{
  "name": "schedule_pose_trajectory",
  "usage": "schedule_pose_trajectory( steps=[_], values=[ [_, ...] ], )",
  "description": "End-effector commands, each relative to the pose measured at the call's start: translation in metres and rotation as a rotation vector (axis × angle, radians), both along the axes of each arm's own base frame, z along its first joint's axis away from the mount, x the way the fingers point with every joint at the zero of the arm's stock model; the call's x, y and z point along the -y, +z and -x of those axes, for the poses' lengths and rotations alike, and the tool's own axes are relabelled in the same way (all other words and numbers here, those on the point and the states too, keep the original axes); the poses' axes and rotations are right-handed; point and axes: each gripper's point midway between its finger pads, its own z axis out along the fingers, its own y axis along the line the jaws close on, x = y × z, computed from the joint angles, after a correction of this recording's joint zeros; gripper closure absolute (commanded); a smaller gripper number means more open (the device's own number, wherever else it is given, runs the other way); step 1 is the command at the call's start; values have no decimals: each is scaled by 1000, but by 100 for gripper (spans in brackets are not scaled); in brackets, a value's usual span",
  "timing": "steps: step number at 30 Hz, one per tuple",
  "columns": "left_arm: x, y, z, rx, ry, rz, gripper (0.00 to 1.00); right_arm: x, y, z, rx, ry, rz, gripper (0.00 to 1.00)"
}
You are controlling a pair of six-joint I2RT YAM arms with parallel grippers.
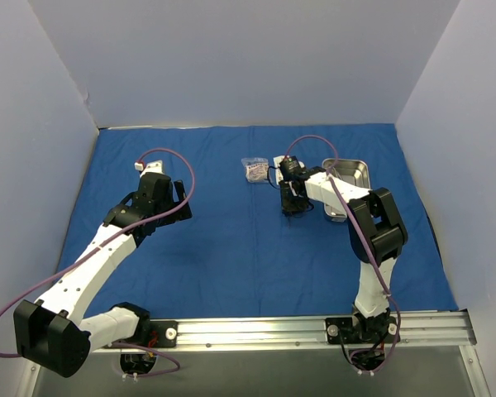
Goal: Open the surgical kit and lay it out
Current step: Place the medical item in the surgical kit, then pick up the medical item from the container.
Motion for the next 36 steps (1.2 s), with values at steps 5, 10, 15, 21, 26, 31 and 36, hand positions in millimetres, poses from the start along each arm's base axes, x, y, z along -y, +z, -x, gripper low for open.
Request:
schedule_pose_trajectory(
  steps=[5, 10, 15, 21, 26, 31, 36],
  values=[
    [0, 17, -6, 59, -8, 20, 6, -5, 97, -32, 212, -9, -75, 63],
    [0, 22, -6, 66, -17, 20, 6, 42, 124, -53, 294, -123, -56, 62],
    [0, 24, -5, 70, -27, 18, 6, 105, 126, -76, 325, -254, 2, 66],
    [4, 24, 1, 65, -57, 42, 6, 157, 111, -101, 330, -321, 33, 71],
    [5, 23, 5, 60, -68, 50, 6, 171, 98, -125, 317, -282, 90, 73],
    [5, 18, 10, 45, -71, 55, 6, 178, 78, -138, 293, -241, 116, 75],
    [6, 16, 13, 36, -74, 63, 6, 181, 66, -150, 295, -207, 134, 77]
  ],
)
